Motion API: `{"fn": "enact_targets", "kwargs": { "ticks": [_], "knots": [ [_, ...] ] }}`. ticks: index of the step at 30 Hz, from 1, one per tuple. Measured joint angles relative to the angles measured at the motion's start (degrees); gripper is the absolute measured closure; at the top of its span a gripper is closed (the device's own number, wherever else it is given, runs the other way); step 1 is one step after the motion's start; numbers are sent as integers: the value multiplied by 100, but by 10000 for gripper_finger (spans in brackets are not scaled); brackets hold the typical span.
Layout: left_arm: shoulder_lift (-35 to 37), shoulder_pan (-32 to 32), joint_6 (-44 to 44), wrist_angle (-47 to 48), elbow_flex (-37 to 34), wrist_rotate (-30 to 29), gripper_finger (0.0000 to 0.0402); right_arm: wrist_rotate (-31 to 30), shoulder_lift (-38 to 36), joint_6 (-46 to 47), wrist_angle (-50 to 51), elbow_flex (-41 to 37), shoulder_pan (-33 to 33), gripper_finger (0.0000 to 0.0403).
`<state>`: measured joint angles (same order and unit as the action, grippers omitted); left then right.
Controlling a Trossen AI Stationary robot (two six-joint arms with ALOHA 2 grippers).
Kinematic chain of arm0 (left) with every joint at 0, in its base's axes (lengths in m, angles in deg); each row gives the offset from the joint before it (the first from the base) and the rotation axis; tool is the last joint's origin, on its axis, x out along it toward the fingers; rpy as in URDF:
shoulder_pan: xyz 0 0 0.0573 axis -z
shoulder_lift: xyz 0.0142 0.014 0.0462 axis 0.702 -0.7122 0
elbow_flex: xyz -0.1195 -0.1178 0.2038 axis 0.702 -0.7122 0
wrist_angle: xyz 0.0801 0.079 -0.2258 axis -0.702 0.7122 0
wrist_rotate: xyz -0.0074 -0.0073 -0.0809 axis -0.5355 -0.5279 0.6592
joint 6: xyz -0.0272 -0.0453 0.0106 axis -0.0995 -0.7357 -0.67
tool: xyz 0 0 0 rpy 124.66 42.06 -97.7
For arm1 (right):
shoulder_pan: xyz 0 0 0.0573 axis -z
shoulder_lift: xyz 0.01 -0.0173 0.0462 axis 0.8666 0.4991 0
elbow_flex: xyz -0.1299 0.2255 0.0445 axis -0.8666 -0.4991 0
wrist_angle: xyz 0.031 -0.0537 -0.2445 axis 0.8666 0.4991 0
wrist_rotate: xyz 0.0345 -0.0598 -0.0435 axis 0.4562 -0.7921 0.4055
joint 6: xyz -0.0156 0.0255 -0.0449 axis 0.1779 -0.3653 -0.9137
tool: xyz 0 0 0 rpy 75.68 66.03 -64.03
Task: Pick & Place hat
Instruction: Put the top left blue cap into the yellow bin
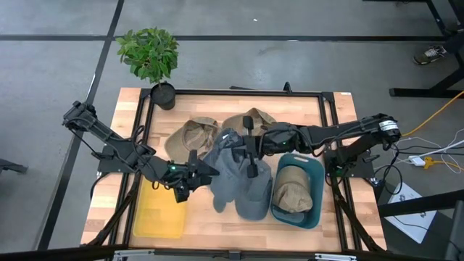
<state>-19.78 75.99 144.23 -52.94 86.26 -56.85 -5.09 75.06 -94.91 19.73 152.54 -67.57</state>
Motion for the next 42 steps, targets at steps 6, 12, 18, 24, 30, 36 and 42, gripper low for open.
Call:
{"fn": "enact_targets", "kwargs": {
  "ticks": [6,12,18,24,30,36,42],
  "knots": [
    [0,-240,-169,0,0,503,240,217,0,374,65,0,25,399],
    [0,-496,-178,7,0,730,287,444,0,711,202,0,-116,398],
    [0,-701,-229,11,0,1073,310,459,0,819,233,0,-306,398],
    [2,-817,-350,150,0,1526,349,479,0,1032,301,0,-363,395],
    [4,-839,-1047,951,0,1600,393,224,0,1148,976,0,-363,364],
    [4,-888,-2199,2229,0,1607,396,-170,4,1654,1935,0,-358,288],
    [7,-1241,-3648,3304,0,1595,397,-166,4,1997,2147,0,-372,210]
  ]
}}
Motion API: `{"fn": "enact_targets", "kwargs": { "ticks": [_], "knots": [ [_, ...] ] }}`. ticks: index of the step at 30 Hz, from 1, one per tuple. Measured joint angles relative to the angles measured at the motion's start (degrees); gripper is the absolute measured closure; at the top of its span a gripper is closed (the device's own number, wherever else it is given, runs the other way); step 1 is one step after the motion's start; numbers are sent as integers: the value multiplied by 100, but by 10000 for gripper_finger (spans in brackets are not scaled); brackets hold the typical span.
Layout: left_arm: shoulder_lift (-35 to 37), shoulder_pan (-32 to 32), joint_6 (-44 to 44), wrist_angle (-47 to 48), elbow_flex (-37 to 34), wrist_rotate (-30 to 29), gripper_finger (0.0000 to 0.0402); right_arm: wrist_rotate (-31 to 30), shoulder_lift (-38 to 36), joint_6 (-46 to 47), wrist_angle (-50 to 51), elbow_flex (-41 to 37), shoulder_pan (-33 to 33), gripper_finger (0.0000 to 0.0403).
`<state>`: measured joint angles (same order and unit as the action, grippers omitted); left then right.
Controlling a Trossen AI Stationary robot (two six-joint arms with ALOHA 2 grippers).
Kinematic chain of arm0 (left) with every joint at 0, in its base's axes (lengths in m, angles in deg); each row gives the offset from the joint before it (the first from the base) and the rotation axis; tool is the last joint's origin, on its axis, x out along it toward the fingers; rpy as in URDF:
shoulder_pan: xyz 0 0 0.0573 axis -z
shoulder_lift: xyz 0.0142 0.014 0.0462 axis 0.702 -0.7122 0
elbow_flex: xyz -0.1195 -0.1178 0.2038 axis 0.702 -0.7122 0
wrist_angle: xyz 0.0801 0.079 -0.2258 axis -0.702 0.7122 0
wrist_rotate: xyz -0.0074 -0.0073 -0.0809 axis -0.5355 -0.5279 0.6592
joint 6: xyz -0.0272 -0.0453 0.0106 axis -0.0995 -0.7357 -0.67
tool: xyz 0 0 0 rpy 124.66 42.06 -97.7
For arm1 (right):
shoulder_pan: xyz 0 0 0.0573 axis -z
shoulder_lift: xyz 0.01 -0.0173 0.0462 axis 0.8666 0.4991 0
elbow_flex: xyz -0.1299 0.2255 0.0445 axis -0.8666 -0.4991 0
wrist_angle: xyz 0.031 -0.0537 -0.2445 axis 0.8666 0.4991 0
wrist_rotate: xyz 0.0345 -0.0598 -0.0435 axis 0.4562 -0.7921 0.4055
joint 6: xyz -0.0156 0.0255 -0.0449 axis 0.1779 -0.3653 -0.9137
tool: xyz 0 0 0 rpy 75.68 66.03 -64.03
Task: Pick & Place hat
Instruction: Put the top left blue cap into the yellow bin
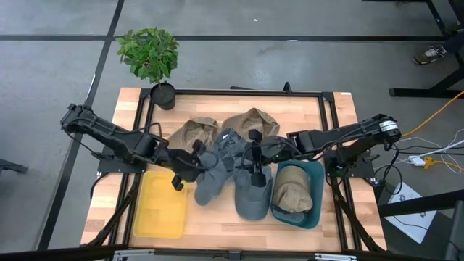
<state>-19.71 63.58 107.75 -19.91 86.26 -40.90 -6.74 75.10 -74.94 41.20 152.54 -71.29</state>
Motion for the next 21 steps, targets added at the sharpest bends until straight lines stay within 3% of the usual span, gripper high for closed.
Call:
{"fn": "enact_targets", "kwargs": {
  "ticks": [6,11,17,21],
  "knots": [
    [1,-597,-1116,337,59,-109,397,-7,119,-48,-591,0,-115,182],
    [2,-842,-1035,72,219,-879,397,-113,428,-43,-888,7,-146,185],
    [2,-944,-933,-609,336,-1499,397,-1265,892,274,-926,7,-142,194],
    [10,-953,-1197,-476,427,-2164,397,-1947,1062,314,-926,5,-140,195]
  ]
}}
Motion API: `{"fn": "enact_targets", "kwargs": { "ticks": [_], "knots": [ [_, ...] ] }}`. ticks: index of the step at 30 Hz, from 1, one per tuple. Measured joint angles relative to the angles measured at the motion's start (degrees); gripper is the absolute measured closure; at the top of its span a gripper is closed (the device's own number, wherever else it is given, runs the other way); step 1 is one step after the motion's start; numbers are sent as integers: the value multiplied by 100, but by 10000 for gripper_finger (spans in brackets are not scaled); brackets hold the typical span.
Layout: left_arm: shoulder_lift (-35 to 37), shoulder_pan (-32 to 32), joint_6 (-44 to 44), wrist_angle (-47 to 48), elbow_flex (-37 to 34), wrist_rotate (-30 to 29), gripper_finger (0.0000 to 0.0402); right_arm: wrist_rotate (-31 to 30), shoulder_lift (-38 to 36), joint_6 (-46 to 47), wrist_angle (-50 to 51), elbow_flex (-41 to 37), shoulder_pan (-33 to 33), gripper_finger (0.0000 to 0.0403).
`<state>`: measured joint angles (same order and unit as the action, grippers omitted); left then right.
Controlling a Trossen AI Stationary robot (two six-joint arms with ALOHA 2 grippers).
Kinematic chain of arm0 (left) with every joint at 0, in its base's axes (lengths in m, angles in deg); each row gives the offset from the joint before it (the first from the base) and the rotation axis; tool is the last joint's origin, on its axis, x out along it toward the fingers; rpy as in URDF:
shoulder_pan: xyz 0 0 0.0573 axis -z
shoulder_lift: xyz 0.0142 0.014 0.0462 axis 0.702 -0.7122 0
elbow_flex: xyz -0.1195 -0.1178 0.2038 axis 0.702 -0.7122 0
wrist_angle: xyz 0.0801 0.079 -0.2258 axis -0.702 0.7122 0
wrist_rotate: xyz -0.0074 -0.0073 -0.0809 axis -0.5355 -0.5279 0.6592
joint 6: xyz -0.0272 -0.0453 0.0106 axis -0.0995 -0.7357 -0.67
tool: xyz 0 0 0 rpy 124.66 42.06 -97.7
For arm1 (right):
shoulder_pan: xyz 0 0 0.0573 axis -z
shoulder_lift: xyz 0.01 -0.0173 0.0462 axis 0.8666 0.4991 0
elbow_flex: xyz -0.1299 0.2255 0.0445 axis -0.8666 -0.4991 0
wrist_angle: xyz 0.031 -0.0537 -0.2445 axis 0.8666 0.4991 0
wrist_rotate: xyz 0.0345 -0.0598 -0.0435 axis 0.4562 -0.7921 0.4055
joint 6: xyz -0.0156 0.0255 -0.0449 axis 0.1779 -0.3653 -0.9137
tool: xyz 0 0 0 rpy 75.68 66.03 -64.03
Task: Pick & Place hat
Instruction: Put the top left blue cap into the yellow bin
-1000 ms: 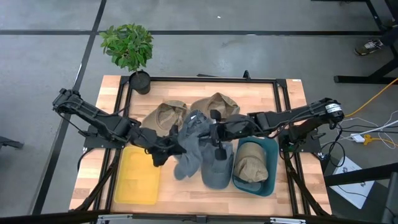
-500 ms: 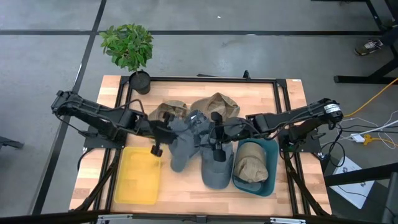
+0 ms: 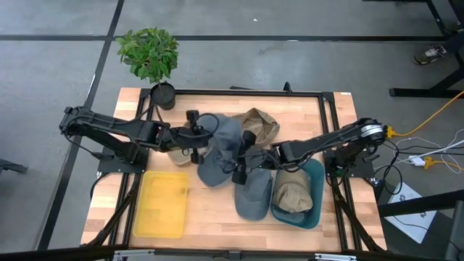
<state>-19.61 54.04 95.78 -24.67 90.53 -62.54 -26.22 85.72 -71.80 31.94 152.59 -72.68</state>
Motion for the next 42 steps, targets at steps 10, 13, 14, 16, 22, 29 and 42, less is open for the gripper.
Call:
{"fn": "enact_targets", "kwargs": {
  "ticks": [10,13,14,16,22,29,42],
  "knots": [
    [66,2,-715,182,89,-338,397,-1165,55,-28,-675,-3,15,195],
    [66,2,-801,178,89,-339,397,-1174,55,-266,-1096,-3,15,195],
    [66,2,-808,171,89,-338,396,-1176,55,-342,-1201,-3,22,195],
    [66,3,-846,89,89,-332,395,-1172,55,-465,-1367,-3,45,195],
    [66,4,-837,-334,89,75,396,-1171,93,-498,-1446,-3,216,196],
    [66,30,-831,-459,89,239,396,-1360,182,-596,-1240,-3,308,204],
    [73,58,-1074,631,89,1837,394,-1010,85,-824,-338,-3,225,387]
  ]
}}
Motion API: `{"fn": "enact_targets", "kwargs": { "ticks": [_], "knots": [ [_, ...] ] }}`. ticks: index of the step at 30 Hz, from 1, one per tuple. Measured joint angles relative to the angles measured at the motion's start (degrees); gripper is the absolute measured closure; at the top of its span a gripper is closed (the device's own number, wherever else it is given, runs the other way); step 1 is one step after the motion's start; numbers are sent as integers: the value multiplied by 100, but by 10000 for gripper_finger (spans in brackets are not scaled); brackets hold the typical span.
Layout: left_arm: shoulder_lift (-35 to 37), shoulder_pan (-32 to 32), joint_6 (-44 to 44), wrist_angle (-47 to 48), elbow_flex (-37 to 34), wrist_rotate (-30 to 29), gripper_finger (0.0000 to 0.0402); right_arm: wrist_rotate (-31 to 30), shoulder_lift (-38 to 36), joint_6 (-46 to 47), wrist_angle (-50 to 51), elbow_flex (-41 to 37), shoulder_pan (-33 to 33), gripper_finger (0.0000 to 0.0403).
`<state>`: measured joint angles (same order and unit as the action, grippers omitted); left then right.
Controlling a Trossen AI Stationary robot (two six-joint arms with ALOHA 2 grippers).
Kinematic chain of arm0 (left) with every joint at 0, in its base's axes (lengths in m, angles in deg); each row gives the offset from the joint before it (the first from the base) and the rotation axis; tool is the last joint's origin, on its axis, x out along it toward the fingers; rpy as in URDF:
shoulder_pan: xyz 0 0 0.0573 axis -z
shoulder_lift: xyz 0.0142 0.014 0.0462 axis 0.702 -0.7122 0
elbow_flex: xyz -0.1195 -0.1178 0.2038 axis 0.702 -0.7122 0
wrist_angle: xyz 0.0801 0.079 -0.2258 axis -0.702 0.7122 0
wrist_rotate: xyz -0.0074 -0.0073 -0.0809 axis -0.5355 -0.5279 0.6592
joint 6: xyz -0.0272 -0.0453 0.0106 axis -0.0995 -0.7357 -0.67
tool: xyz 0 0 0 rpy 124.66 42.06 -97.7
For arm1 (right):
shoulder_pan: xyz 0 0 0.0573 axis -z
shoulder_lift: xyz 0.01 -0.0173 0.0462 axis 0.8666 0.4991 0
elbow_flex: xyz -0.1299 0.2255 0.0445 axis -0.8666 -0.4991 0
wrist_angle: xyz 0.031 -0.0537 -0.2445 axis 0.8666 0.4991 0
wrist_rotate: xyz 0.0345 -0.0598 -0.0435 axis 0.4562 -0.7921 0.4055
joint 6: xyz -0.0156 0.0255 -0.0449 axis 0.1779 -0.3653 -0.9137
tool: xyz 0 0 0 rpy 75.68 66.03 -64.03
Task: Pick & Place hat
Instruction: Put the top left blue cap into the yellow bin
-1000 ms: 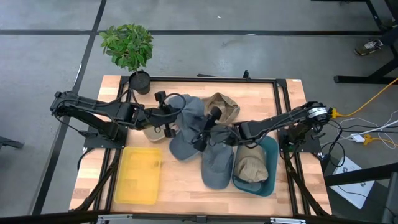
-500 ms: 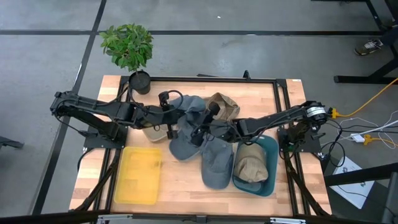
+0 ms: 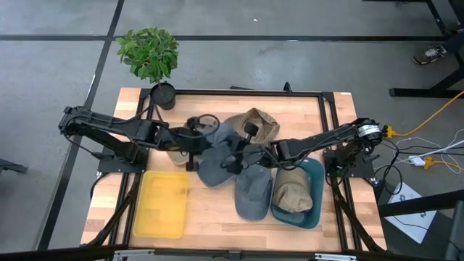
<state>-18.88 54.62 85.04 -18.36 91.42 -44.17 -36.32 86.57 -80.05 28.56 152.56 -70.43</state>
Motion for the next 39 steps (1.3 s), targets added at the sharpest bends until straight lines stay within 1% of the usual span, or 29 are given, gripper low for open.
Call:
{"fn": "enact_targets", "kwargs": {
  "ticks": [3,6,9,13,16,19,22,26,29,31,39],
  "knots": [
    [43,-14,-25,124,9,812,396,565,-114,-18,131,4,-7,394],
    [196,-18,61,154,9,1284,395,1044,-226,-108,158,11,-9,396],
    [451,-16,182,152,9,1326,387,1343,-366,-109,201,22,-7,397],
    [993,19,381,173,9,1428,369,1293,-513,-53,662,-13,19,398],
    [1359,51,566,123,9,1323,351,1328,-611,176,1032,-13,57,398],
    [1641,128,1005,22,9,1283,328,1456,-636,347,1161,-7,95,398],
    [1699,274,1684,-70,-62,1331,303,1922,-627,426,1149,-7,189,399],
    [1453,566,2440,-114,-79,1456,275,2561,-627,834,1113,-7,362,399],
    [1138,801,3122,-105,-79,1258,269,2906,-627,1097,1037,-7,454,399],
    [908,925,3572,-103,-79,1000,270,2982,-627,1210,990,-7,478,398],
    [-29,1341,5035,-104,-79,-504,281,3007,-627,1393,893,-7,514,395]
  ]
}}
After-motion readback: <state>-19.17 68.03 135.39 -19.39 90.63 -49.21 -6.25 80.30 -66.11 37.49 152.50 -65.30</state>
